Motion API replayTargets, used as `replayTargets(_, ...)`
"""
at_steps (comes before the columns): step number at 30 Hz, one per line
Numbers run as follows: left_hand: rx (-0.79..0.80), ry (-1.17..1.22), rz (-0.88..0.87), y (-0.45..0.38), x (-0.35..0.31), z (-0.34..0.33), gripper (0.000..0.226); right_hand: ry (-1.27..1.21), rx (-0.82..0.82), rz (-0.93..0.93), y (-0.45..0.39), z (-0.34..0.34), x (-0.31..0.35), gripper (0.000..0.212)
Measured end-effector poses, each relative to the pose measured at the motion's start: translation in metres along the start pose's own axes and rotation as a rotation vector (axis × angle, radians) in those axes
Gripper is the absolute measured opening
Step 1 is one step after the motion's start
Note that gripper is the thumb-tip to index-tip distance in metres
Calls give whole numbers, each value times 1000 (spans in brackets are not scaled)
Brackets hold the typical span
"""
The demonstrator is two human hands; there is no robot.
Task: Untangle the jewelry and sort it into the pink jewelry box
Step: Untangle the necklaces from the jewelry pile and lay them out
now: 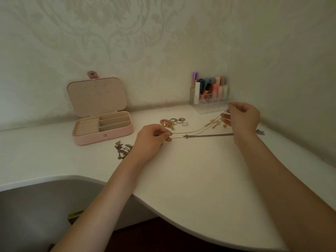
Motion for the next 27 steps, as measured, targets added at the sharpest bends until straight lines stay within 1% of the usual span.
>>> replayTargets(1, 22, -26, -29, 2, -3, -4, 13, 45, 24, 19, -4, 5, -1, 14)
replayTargets(3, 46, -43, -70, 4, -10, -9, 12, 136, 12, 80, -18, 24, 3, 12)
replayTargets(5, 76, -117, -126, 9, -19, -18, 10, 294, 1, 175, -29, 43, 11, 9)
replayTargets(8, 150, -428, -334, 23, -34, -46, 15, 571, 86, 344, -29, 61, 15, 9)
replayTargets(11, 203, -679, -473, 31, -39, -72, 13, 705, 77, 428, -27, 79, 8, 7)
replayTargets(13, 198, -792, -500, 31, -44, -78, 14, 801, 63, 421, -30, 85, 2, 7)
replayTargets(15, 176, -929, -526, 32, -47, -81, 21, 900, 85, 425, -30, 82, -3, 12)
replayTargets(17, 114, -1067, -567, 32, -50, -82, 24, 960, 88, 465, -28, 78, -3, 16)
replayTargets(19, 66, -1153, -537, 30, -49, -79, 27, 1042, 69, 539, -27, 75, -3, 18)
replayTargets(21, 53, -1158, -486, 28, -45, -77, 29, 1130, 31, 621, -26, 75, -1, 19)
replayTargets(22, 35, -1138, -488, 28, -44, -75, 29, 1141, 11, 654, -25, 75, 3, 20)
replayTargets(24, -21, -1003, -579, 31, -53, -72, 31, 1105, -29, 707, -20, 77, 15, 26)
replayTargets(25, -19, -909, -627, 33, -58, -73, 35, 1079, -23, 740, -17, 74, 19, 29)
replayTargets(26, 25, -812, -647, 35, -60, -77, 42, 1068, 25, 762, -13, 68, 20, 33)
replayTargets(27, 127, -749, -624, 35, -58, -83, 50, 1088, 118, 750, -12, 60, 14, 39)
Point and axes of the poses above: each hand's wrist, its own y-axis away from the middle knuckle, its own z-axis out of the back of the hand, x = y × z, the point moved 9 cm from there along -y, towards the middle knuckle, and after that the axes turned 7 degrees about -x, right-handed, at the moved point
